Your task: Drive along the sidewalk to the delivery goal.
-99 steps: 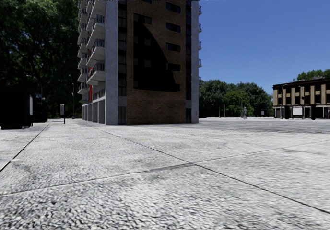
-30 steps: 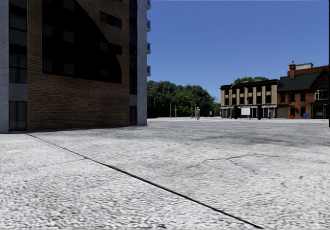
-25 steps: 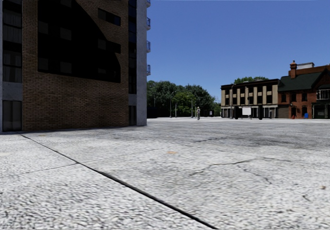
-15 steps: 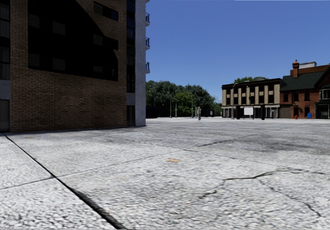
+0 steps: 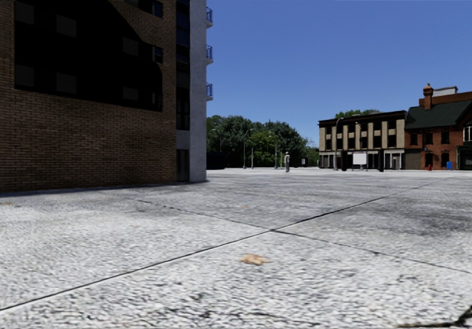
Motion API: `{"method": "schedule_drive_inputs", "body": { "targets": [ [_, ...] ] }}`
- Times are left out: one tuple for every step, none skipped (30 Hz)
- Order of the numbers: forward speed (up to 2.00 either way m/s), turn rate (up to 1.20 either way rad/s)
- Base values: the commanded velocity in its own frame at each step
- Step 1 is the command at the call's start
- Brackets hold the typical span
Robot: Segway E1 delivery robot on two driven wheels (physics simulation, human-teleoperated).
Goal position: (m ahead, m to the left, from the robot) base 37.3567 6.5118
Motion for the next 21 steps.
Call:
{"method": "schedule_drive_inputs", "body": {
  "targets": [
    [2.0,0.0],
    [2.0,0.0],
    [2.0,0.0],
    [2.0,0.0],
    [2.0,0.0],
    [2.0,0.0],
    [2.0,0.0],
    [2.0,0.0],
    [2.0,0.0],
    [2.0,0.0],
    [2.0,0.0],
    [2.0,0.0],
    [2.0,0.0],
    [2.0,0.0],
    [2.0,0.0],
    [2.0,0.0],
    [2.0,0.0],
    [2.0,0.0],
    [2.0,0.0],
    [2.0,0.0],
    [2.0,0.0]
  ]
}}
